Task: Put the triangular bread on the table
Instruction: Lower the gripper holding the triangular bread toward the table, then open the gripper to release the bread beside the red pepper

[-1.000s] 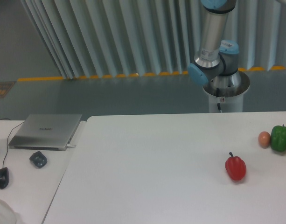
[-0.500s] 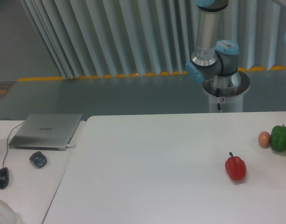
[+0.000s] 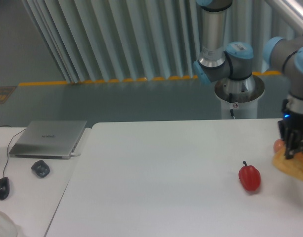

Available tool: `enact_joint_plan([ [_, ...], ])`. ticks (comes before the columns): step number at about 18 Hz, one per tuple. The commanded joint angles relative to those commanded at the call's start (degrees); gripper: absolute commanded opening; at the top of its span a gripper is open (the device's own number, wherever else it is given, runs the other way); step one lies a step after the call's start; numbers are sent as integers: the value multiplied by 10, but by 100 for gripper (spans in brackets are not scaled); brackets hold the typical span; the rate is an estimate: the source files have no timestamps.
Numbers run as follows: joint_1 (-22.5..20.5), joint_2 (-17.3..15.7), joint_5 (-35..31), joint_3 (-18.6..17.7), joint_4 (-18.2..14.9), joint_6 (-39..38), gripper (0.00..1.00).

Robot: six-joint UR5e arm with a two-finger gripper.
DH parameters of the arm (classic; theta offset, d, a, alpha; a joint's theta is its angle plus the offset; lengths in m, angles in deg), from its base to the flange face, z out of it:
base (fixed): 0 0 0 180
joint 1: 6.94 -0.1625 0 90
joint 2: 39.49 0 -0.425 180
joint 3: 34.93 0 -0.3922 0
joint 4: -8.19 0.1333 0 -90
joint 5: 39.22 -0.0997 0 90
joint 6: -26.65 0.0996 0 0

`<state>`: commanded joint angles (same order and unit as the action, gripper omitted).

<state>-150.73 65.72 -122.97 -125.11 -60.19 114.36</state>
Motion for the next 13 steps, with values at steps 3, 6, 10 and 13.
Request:
enact_joint_plan([
  [3,0,0,-7,-7,4,-1,0],
  [6,0,1,-7,-7,8,3,100],
  [10,0,-1,-7,-11,11,2,100],
  [13,0,-3,-8,-11,9,6,100],
])
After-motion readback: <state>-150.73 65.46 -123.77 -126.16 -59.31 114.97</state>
